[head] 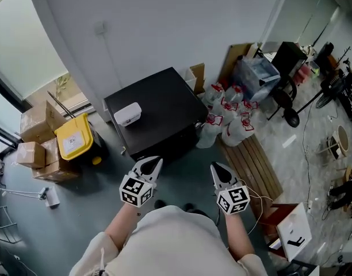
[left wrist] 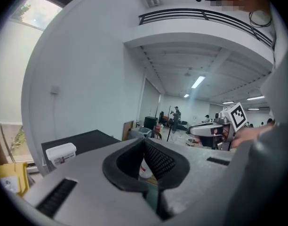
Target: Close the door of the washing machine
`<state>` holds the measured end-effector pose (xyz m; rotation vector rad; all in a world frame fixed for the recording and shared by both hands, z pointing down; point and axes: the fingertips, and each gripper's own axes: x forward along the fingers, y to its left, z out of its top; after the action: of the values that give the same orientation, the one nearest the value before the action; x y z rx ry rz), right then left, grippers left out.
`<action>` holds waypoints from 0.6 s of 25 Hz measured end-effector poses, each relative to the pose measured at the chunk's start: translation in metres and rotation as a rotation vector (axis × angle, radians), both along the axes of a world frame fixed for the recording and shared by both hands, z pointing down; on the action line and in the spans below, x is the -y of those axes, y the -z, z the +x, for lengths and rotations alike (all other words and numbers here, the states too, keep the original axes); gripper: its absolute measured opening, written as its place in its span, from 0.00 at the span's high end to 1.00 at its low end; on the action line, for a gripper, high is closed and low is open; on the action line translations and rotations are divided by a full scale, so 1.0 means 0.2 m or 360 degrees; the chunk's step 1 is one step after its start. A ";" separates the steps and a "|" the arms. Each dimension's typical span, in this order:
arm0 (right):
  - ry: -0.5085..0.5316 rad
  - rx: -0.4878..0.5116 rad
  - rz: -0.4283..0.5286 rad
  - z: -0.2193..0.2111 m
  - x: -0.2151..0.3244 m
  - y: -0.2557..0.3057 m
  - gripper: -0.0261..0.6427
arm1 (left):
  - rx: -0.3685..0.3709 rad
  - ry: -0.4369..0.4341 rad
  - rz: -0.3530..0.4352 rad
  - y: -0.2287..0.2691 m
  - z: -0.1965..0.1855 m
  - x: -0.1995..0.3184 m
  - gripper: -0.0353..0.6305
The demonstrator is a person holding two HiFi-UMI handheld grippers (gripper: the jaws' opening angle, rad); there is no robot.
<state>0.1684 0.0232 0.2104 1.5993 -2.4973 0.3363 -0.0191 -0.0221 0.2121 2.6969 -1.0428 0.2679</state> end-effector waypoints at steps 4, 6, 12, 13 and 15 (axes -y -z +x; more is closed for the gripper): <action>0.0040 -0.0012 0.0048 0.05 0.02 0.05 0.90 | 0.0010 0.0036 0.0035 0.05 0.02 0.00 0.93; 0.0061 -0.0013 0.0077 0.06 0.02 0.07 0.91 | 0.0006 0.0037 0.0035 0.07 0.03 -0.02 0.93; 0.0101 -0.0004 0.0114 0.06 0.07 0.11 0.91 | 0.0004 0.0070 0.0056 0.09 0.02 -0.01 0.93; 0.0099 0.0005 0.0110 0.06 0.07 0.11 0.91 | 0.0006 0.0076 0.0055 0.09 0.02 -0.01 0.93; 0.0094 0.0020 0.0105 0.07 0.07 0.11 0.91 | 0.0004 0.0090 0.0053 0.09 0.01 -0.01 0.93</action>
<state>0.1819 0.0084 0.1894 1.5480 -2.5849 0.2596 -0.0162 -0.0197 0.1940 2.6921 -1.1322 0.2462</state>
